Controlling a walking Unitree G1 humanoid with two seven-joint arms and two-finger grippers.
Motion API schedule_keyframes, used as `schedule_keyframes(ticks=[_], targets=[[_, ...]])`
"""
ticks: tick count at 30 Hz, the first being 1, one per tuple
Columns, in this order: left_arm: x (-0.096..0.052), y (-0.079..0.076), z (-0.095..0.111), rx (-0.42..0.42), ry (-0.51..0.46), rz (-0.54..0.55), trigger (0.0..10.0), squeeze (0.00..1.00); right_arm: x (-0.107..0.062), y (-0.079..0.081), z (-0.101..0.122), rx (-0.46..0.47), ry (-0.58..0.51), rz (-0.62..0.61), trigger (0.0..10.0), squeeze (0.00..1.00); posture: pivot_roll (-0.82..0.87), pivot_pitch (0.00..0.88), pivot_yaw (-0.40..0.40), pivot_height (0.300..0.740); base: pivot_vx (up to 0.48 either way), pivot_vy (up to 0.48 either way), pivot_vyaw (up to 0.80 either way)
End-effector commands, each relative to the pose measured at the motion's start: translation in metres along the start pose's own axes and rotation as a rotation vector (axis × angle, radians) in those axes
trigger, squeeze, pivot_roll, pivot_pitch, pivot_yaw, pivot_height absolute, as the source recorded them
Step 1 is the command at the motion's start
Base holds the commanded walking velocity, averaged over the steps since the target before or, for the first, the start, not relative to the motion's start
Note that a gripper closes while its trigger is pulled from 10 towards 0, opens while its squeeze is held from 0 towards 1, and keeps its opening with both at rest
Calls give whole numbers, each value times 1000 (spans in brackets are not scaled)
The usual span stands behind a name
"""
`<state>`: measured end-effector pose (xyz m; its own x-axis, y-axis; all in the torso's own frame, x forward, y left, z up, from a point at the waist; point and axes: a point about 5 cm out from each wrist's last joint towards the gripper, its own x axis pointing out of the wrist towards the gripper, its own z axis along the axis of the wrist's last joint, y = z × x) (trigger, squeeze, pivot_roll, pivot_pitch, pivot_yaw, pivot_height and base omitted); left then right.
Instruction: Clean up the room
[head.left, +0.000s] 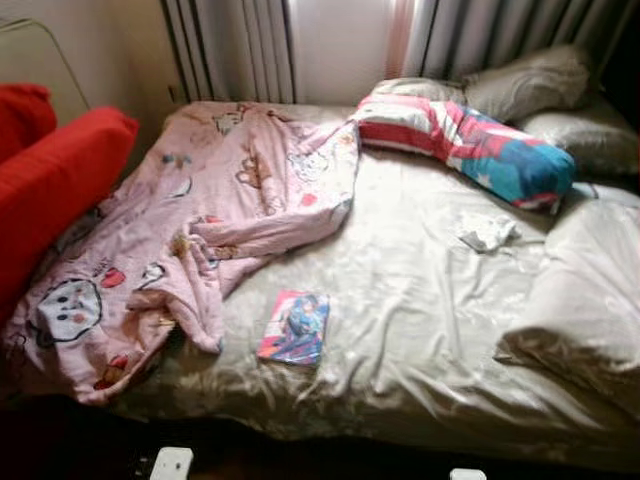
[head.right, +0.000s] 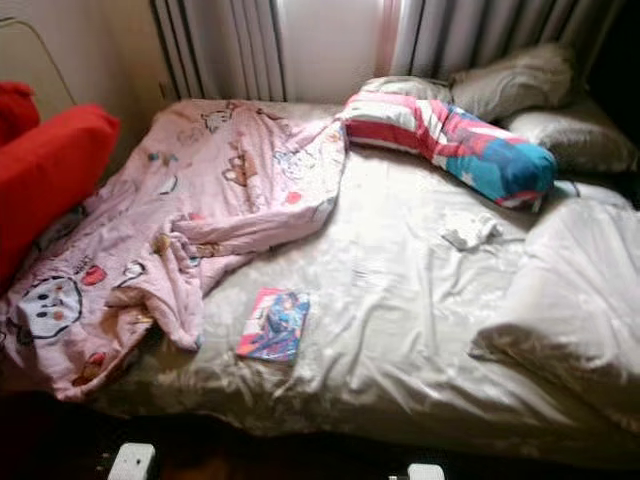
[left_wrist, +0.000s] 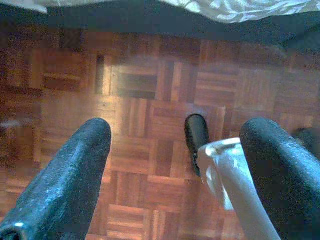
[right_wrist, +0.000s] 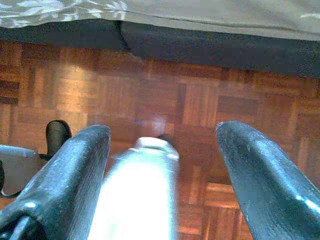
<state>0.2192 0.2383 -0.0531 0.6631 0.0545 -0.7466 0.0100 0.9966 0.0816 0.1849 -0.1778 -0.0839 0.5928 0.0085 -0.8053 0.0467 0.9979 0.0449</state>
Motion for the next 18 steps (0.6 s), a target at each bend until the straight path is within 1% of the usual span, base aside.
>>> schedule_keyframes(ticks=[1,18], targets=[[-1,-6,-10,-3,35,-14,10000,0,-3,-9,-9,9,28,-25,10000,0,-22,171,20,740,0,-420,0],[-1,-6,-10,1,34,-17,10000,0,-3,-9,-9,9,25,-26,10000,0,-23,159,21,740,0,-419,0]])
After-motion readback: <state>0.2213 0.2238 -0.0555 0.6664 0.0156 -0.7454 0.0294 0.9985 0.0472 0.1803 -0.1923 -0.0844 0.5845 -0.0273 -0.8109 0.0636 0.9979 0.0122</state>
